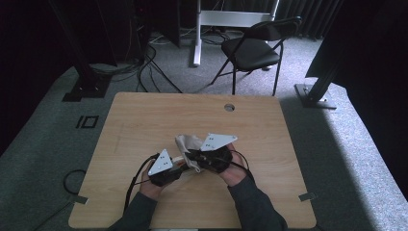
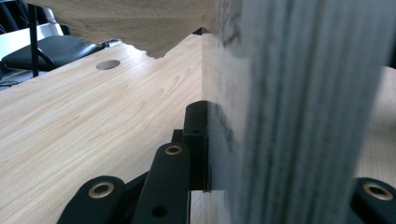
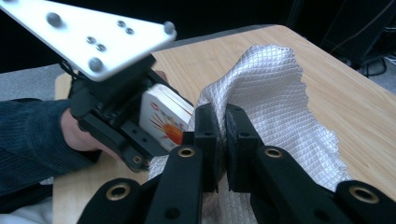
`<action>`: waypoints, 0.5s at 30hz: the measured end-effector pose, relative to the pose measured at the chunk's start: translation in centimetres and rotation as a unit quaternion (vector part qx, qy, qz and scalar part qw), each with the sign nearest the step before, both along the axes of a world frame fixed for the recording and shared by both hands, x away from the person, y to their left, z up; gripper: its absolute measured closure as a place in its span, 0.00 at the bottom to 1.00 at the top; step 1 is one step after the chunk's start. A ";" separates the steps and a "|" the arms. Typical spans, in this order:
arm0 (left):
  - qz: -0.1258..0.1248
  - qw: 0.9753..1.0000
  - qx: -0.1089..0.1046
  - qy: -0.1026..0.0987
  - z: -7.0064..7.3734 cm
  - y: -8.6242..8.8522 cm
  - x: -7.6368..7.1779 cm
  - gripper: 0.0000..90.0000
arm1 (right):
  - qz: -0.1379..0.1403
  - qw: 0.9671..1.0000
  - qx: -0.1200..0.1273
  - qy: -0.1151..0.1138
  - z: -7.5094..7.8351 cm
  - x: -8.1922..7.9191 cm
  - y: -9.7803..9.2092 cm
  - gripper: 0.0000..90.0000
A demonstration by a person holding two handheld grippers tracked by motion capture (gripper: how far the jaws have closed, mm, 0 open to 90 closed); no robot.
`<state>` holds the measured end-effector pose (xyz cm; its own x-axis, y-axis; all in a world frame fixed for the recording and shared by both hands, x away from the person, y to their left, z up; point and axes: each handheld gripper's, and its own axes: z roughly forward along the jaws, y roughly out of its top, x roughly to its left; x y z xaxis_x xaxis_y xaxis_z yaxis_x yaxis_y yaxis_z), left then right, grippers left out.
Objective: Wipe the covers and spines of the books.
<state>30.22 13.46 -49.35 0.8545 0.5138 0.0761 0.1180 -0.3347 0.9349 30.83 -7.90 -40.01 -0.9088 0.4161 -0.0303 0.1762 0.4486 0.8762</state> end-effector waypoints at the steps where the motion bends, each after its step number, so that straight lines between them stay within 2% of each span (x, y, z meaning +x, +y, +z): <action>1: 0.000 1.000 0.000 0.000 0.0 0.0 0.0 0.87 | 0.000 1.000 0.000 0.000 0.0 0.0 0.0 0.94; 4: 0.000 1.000 0.000 0.001 0.0 0.0 0.0 0.87 | 0.014 1.000 0.004 0.004 0.2 -0.2 0.6 0.94; 15: 0.000 1.000 0.001 -0.001 0.0 0.0 0.0 0.87 | 0.035 0.999 0.014 0.008 0.5 -0.5 1.5 0.94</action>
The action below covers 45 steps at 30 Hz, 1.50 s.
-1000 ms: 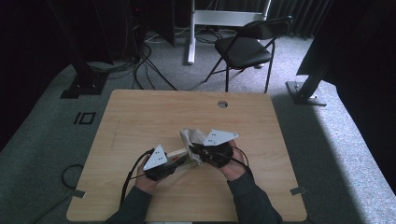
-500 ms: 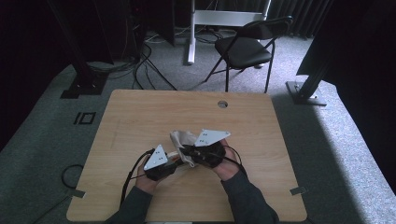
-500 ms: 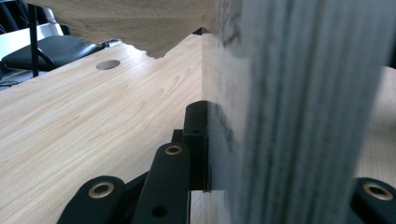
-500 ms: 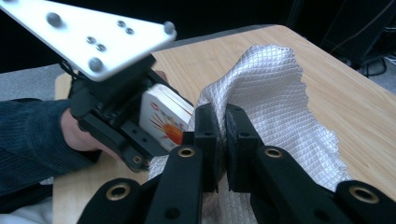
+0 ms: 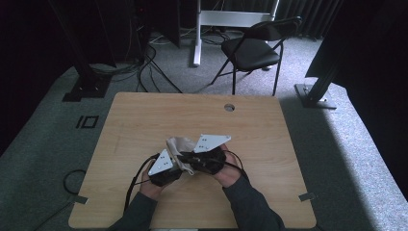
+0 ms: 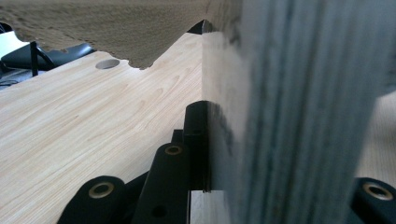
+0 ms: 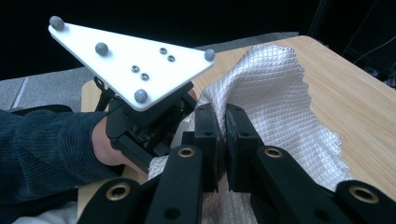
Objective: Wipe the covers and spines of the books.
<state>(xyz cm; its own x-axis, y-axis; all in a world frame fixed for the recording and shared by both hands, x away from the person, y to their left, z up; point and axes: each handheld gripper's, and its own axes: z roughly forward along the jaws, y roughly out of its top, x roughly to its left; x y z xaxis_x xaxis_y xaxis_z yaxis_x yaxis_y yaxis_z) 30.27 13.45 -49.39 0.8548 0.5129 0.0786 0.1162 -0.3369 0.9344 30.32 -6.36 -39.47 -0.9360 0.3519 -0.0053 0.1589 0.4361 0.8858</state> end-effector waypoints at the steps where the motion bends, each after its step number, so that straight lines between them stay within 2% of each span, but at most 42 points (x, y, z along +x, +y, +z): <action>1: 0.001 1.000 -0.001 0.001 0.0 0.0 0.0 0.87 | 0.002 1.000 0.003 0.003 0.0 0.0 0.1 0.94; 11: 0.003 1.000 -0.001 0.000 0.0 0.0 0.0 0.87 | 0.009 1.000 0.016 0.013 -0.1 0.1 0.2 0.94; 16: 0.003 1.000 -0.002 0.004 -0.1 0.0 0.1 0.87 | 0.002 1.000 0.009 0.004 -0.2 0.1 0.1 0.94; 20: 0.003 1.000 -0.014 0.007 0.0 0.3 0.1 0.87 | -0.011 1.000 0.007 0.001 -0.4 0.2 -0.2 0.94; 25: 0.005 1.000 -0.016 0.008 0.0 0.4 0.1 0.87 | -0.030 1.000 0.008 0.002 -0.6 0.5 -1.2 0.94; 30: 0.007 1.000 -0.018 0.008 0.1 0.6 0.2 0.87 | -0.038 0.999 0.006 0.001 -0.7 0.7 -1.7 0.94; 42: 0.014 1.000 -0.024 0.007 0.3 1.1 0.3 0.87 | -0.085 0.996 0.011 0.012 -1.6 2.1 -4.4 0.94; 45: 0.014 1.000 -0.025 0.007 0.3 1.2 0.3 0.87 | -0.102 0.995 0.012 0.011 -1.7 2.3 -5.5 0.94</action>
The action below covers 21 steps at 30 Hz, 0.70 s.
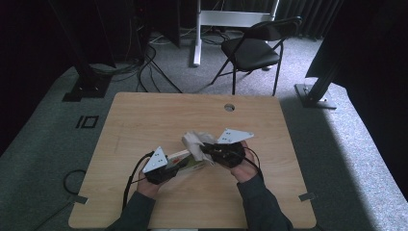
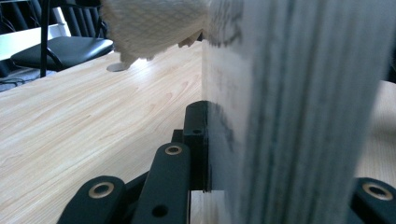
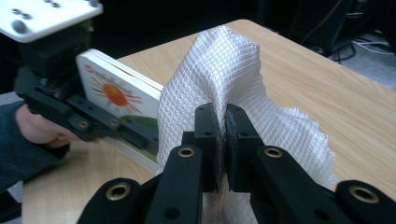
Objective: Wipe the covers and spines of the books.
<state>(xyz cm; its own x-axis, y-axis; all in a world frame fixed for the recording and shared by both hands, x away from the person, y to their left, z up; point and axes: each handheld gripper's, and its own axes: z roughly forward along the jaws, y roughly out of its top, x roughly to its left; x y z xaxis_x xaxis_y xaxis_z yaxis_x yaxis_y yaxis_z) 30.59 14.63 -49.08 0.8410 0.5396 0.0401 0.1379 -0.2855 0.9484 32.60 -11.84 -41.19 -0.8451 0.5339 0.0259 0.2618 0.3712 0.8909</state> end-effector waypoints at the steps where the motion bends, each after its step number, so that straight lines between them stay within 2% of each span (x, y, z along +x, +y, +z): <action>1: 0.000 1.000 0.000 0.000 0.0 0.0 0.0 0.87 | -0.005 1.000 0.002 0.001 -0.1 0.0 -0.3 0.94; 3: 0.003 1.000 0.002 0.001 0.0 0.1 0.1 0.87 | -0.010 1.000 0.003 0.002 -0.1 0.1 -0.7 0.94; 4: 0.004 1.000 0.002 0.001 0.0 0.1 0.1 0.87 | -0.023 1.000 0.007 0.003 -0.3 0.2 -1.7 0.94; 10: 0.008 1.000 0.001 -0.001 0.1 0.3 0.2 0.87 | -0.053 0.999 0.004 -0.002 -0.5 0.2 -3.2 0.94; 16: 0.012 1.000 -0.002 -0.003 0.1 0.5 0.2 0.87 | -0.085 0.996 -0.018 -0.019 -0.6 0.1 -4.1 0.94; 18: 0.015 1.000 -0.003 -0.003 0.2 0.6 0.2 0.87 | -0.088 0.996 -0.019 -0.020 -0.6 0.1 -4.2 0.94; 21: 0.018 1.000 -0.007 -0.003 0.3 0.8 0.2 0.87 | -0.105 0.994 -0.033 -0.025 -0.8 0.2 -4.7 0.94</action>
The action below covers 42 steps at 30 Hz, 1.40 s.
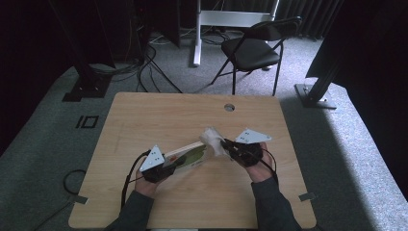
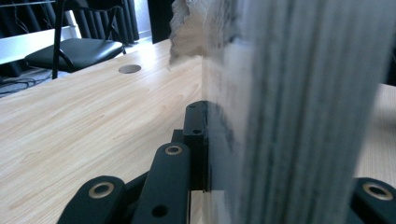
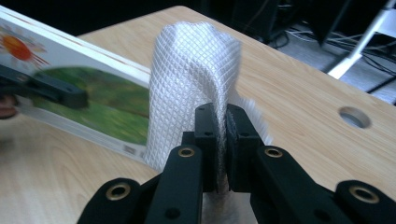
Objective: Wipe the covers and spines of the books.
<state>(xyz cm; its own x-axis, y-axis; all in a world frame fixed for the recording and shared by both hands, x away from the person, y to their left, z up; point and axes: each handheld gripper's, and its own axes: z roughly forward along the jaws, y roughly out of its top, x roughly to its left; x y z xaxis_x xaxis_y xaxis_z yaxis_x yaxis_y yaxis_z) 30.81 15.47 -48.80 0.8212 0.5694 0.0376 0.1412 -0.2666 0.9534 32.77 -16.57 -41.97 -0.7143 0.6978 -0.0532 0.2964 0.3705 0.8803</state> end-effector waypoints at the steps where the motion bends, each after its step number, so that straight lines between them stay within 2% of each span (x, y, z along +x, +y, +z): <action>1: 0.002 1.000 -0.002 0.000 0.0 0.0 0.0 0.87 | -0.004 1.000 -0.002 -0.001 -0.1 0.0 -0.2 0.94; 6: 0.004 1.000 -0.004 -0.002 0.2 0.2 0.0 0.87 | -0.017 1.000 -0.006 0.002 -0.4 0.1 -0.9 0.94; 14: 0.006 1.000 -0.008 -0.002 0.2 0.3 0.0 0.87 | -0.050 0.998 -0.033 0.007 -1.3 0.5 -1.9 0.94; 20: 0.006 1.000 -0.009 -0.002 0.3 0.4 0.1 0.87 | -0.060 0.997 -0.039 0.017 -1.9 0.9 -2.0 0.94; 25: 0.003 1.000 -0.008 -0.002 0.3 0.2 0.1 0.87 | -0.053 0.997 -0.043 0.020 -2.2 1.0 -1.4 0.94; 36: 0.000 1.000 -0.008 -0.002 0.2 -0.1 0.0 0.87 | -0.015 0.998 -0.057 0.018 -2.5 0.6 1.4 0.94; 38: 0.002 1.000 -0.008 -0.002 0.2 -0.1 0.0 0.87 | -0.001 0.998 -0.062 0.015 -2.4 0.4 2.2 0.94; 42: 0.001 1.000 -0.009 -0.001 0.2 -0.1 0.0 0.87 | 0.007 0.998 -0.060 0.013 -2.3 0.4 2.9 0.94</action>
